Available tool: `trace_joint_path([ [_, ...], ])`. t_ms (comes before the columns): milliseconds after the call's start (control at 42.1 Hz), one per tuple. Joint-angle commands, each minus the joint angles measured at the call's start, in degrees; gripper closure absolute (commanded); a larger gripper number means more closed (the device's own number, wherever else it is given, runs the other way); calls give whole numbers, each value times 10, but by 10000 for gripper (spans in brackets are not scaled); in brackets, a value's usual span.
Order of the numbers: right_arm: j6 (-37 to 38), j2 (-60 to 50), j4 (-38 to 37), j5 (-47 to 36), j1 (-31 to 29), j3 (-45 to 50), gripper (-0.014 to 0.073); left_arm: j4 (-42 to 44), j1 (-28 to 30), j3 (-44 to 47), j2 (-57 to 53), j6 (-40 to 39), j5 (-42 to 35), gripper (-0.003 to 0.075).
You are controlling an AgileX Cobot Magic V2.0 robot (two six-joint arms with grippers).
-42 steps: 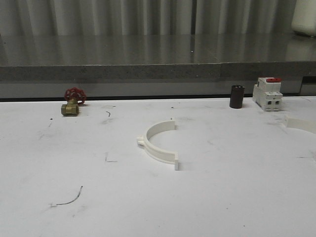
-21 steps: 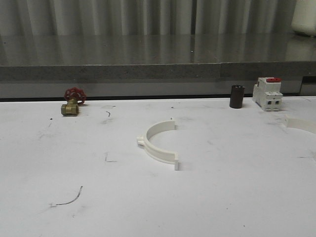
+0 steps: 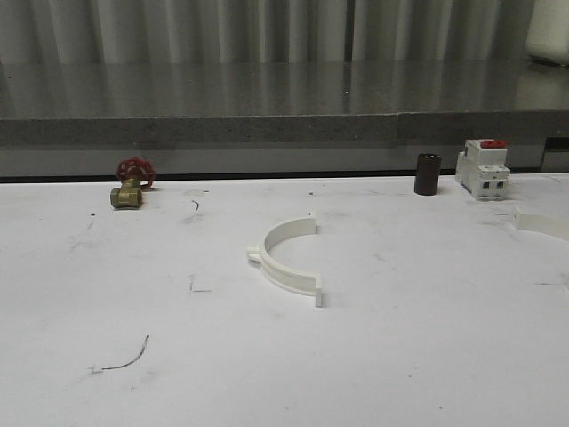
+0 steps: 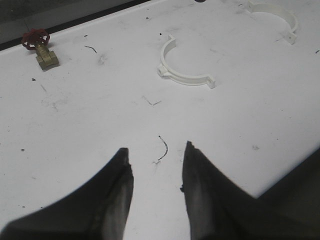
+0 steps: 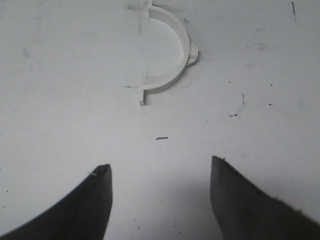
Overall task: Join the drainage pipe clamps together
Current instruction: 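Move the right gripper toward the other white half-ring clamp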
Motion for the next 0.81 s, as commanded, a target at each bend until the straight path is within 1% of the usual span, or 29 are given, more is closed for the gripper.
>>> trace_joint_path([
  [0,-1,18,-17,0,-3,-40,132,-6,0,-15,3,-1,-45,471],
  [71,-2,41,-23,12,-4,-60,132,-6,0,-15,3,-1,-45,471],
  [142,-11,67,-15,20,-22,-85,132,-6,0,-15,3,-1,-45,471],
  [332,-48,189,55,-2,-61,-144,132,-6,0,-15,3,-1,-45,471],
  [475,-51,288,58,-13,-84,-188,132,-6,0,-15,3,-1,-45,471],
  [783,-51,459,55,-32,-88,-285,132,-6,0,-15,3,-1,-45,471],
])
